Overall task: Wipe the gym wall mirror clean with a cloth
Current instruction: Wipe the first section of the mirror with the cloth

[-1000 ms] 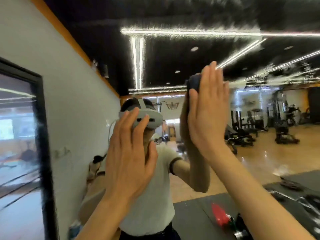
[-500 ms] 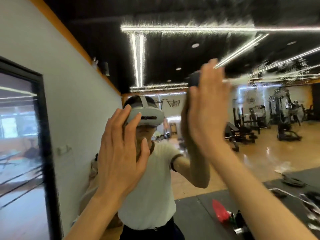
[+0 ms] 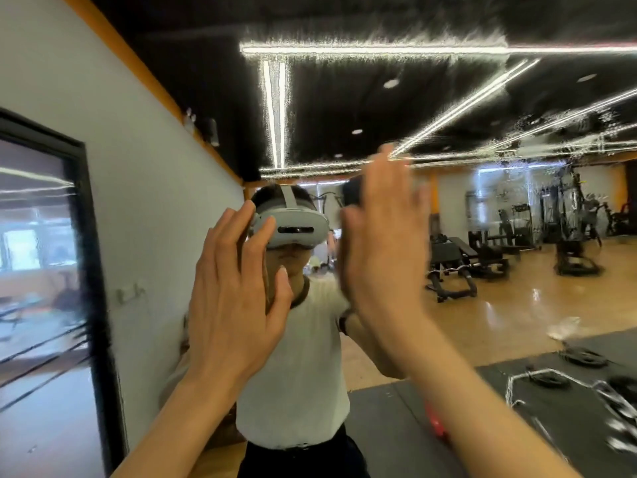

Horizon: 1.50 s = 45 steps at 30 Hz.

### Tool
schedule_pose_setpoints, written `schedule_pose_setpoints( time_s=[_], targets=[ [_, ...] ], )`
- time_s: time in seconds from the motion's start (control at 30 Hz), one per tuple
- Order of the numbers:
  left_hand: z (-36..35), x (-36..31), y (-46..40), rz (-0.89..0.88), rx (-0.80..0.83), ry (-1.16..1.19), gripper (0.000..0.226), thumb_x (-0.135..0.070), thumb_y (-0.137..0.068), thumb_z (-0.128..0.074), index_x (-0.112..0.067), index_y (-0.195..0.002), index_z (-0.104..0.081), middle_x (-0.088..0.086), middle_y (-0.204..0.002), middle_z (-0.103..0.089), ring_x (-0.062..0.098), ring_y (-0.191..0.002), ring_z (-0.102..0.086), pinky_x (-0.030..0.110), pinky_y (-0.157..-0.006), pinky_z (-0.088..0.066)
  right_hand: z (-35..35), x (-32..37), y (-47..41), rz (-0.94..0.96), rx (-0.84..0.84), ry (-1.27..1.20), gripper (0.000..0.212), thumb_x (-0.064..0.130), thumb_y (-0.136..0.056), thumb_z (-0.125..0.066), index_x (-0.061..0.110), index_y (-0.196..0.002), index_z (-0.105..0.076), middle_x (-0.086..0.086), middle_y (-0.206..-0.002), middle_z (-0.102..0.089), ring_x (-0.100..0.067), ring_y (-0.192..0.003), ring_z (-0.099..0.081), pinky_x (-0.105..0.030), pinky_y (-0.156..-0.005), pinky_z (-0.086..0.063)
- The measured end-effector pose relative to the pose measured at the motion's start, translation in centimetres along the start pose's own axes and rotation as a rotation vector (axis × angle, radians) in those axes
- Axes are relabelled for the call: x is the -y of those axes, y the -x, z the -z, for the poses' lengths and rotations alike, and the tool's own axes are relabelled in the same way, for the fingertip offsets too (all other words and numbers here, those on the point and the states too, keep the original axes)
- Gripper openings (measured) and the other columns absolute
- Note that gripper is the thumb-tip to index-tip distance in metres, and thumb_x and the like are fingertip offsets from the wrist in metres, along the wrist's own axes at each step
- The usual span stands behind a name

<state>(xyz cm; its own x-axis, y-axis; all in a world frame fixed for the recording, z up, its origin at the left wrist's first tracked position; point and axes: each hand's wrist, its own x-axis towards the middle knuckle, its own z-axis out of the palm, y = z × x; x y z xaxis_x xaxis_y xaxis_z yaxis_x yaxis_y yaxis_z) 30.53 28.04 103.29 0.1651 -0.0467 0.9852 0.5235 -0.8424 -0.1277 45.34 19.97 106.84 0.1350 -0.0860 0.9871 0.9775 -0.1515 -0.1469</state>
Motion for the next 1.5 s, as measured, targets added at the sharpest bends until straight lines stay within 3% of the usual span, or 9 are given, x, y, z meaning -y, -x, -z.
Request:
schedule_pose_setpoints(
  time_s=[0.13,0.27,0.4,0.6,0.77,0.87,1.07,1.3,1.5],
  targets=[
    [0.0,0.1,0.0,0.003,0.001,0.008,0.055,-0.027,-0.097,-0.05,-0.008,-0.147,-0.038,0.015,-0.158,-0.031,0.031,-0.15,-0.025,0.054,-0.118,-0.03,-0.6,2.0,2.6,0.365,0.142,0.015,0.055,0.026,-0.104,-0.035,0.005,-0.155,-0.03,-0.014,-0.163,-0.027,-0.025,-0.152,-0.016,-0.038,-0.126,-0.002],
    [0.0,0.1,0.0,0.012,0.012,0.015,0.057,-0.025,-0.095,-0.054,-0.009,-0.147,-0.039,0.014,-0.159,-0.031,0.03,-0.15,-0.024,0.055,-0.118,-0.03,2.1,-5.4,1.7,0.022,0.075,0.015,0.058,0.028,-0.104,-0.028,0.008,-0.157,-0.021,-0.011,-0.166,-0.017,-0.021,-0.154,-0.006,-0.025,-0.123,0.011],
    [-0.1,0.0,0.0,0.024,0.02,0.008,0.058,-0.025,-0.095,-0.055,-0.009,-0.148,-0.039,0.014,-0.159,-0.031,0.029,-0.151,-0.023,0.055,-0.118,-0.03,1.2,-3.5,2.4,-0.199,0.005,0.038,0.057,0.025,-0.105,-0.031,0.008,-0.158,-0.017,-0.011,-0.167,-0.015,-0.02,-0.154,-0.004,-0.04,-0.126,0.001],
    [0.0,0.1,0.0,0.009,0.01,-0.01,0.056,-0.025,-0.095,-0.053,-0.008,-0.148,-0.038,0.013,-0.159,-0.029,0.029,-0.15,-0.023,0.05,-0.12,-0.027,-0.1,0.7,4.9,0.338,0.156,0.009,0.054,0.028,-0.107,-0.031,0.006,-0.155,-0.029,-0.011,-0.164,-0.022,-0.023,-0.153,-0.015,-0.039,-0.126,-0.003],
    [0.4,-0.3,-0.1,0.037,0.009,0.055,0.055,-0.023,-0.094,-0.054,-0.008,-0.146,-0.04,0.01,-0.157,-0.028,0.03,-0.149,-0.025,0.055,-0.118,-0.029,3.2,-9.2,3.7,-0.131,0.087,0.022,0.058,0.035,-0.108,-0.02,0.01,-0.159,-0.014,-0.008,-0.168,-0.012,-0.015,-0.154,0.001,-0.04,-0.126,0.002],
    [0.2,-1.8,-0.3,0.047,0.013,0.065,0.054,-0.024,-0.095,-0.051,-0.007,-0.144,-0.042,0.013,-0.155,-0.031,0.03,-0.148,-0.025,0.058,-0.118,-0.028,2.3,-7.2,3.3,-0.235,0.016,0.072,0.058,0.03,-0.107,-0.025,0.008,-0.159,-0.015,-0.011,-0.167,-0.014,-0.016,-0.153,0.001,-0.039,-0.125,0.006],
    [-2.7,-6.8,-1.5,-0.028,0.033,0.122,0.049,-0.019,-0.099,-0.041,-0.01,-0.148,-0.036,0.012,-0.158,-0.031,0.026,-0.151,-0.022,0.03,-0.127,-0.006,2.1,-5.3,3.5,0.329,0.171,0.021,0.053,0.025,-0.106,-0.035,0.006,-0.156,-0.03,-0.012,-0.164,-0.025,-0.023,-0.153,-0.016,-0.038,-0.127,-0.004],
    [-4.2,-7.4,-1.7,0.023,0.01,0.081,0.051,-0.017,-0.097,-0.046,-0.006,-0.147,-0.04,0.012,-0.158,-0.031,0.028,-0.15,-0.025,0.032,-0.126,-0.013,3.6,-12.4,1.3,-0.282,-0.013,0.05,0.057,0.031,-0.108,-0.021,0.009,-0.16,-0.013,-0.007,-0.168,-0.009,-0.017,-0.155,0.001,-0.041,-0.126,0.004],
    [-4.4,-7.6,-1.7,0.022,-0.007,0.047,0.053,-0.018,-0.097,-0.044,-0.006,-0.148,-0.039,0.014,-0.158,-0.033,0.027,-0.15,-0.024,0.03,-0.126,-0.008,2.0,-7.7,1.0,0.344,0.146,0.031,0.054,0.029,-0.106,-0.033,0.008,-0.156,-0.03,-0.011,-0.164,-0.026,-0.022,-0.154,-0.014,-0.04,-0.127,-0.005]
  ],
)
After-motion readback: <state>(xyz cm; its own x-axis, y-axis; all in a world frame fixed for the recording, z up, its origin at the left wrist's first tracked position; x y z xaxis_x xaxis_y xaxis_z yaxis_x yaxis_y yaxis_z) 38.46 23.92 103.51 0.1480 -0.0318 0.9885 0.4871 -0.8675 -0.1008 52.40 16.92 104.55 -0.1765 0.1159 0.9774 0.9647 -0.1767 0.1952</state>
